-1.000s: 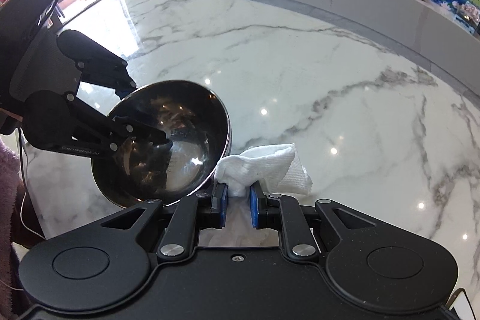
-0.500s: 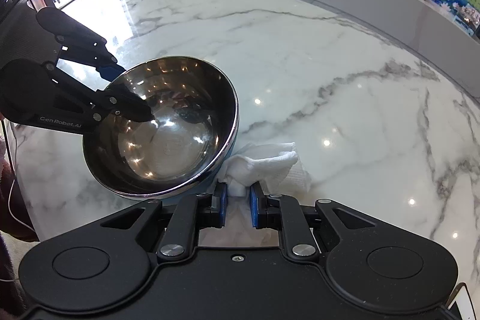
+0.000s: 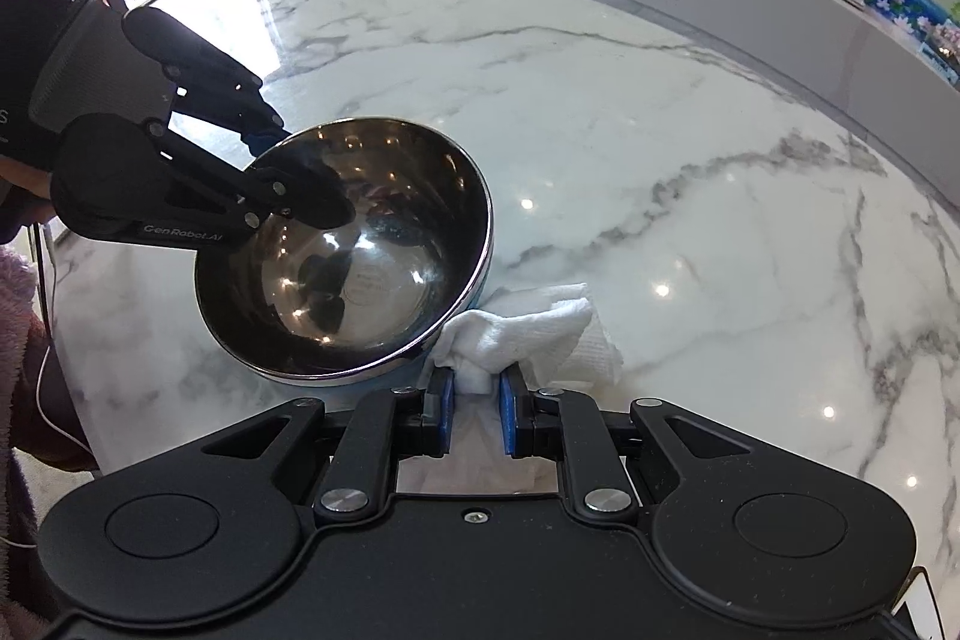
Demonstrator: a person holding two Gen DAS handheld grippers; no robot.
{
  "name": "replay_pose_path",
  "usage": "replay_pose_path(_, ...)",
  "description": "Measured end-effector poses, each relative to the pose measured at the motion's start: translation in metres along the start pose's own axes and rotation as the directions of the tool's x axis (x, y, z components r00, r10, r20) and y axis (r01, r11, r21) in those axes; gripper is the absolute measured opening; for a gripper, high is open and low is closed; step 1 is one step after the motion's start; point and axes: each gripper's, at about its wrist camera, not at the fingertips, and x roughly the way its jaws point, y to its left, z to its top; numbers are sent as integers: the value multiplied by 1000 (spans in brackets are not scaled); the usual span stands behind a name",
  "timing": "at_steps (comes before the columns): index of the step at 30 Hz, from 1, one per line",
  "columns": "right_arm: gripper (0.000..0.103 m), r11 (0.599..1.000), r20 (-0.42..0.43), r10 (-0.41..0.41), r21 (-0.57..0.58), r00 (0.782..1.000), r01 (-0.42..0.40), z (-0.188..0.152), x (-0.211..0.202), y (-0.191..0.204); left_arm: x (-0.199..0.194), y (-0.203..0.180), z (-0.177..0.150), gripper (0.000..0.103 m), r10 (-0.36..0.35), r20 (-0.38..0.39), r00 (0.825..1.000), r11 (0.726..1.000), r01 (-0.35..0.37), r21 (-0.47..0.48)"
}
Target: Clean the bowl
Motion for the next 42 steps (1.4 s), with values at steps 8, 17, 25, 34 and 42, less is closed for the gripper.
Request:
replay_pose_path(8, 14, 997, 101, -24, 82, 995, 16, 3, -20, -18, 4, -7, 6, 19, 0, 36, 999, 998, -2, 56)
replay_pose_path(17, 14, 999, 12, -7, 37, 1000, 6, -2, -2, -9, 5, -12, 10, 20, 13, 41, 999, 998, -16, 67)
replay_pose_path(25, 14, 1000, -59, 2, -9, 998, -3, -7, 13, 5, 5, -11, 10, 22, 32, 29, 999, 998, -34, 54)
replay_pose_path(34, 14, 1000, -59, -4, -4, 998, 4, -6, 15, 5, 2, -1, 4, 27, -21, -16, 1000, 998, 20, -54)
replay_pose_path(42, 14, 1000, -54, -4, -3, 999, 4, -5, 11, 5, 4, -4, 5, 21, -8, -12, 1000, 1000, 8, -25)
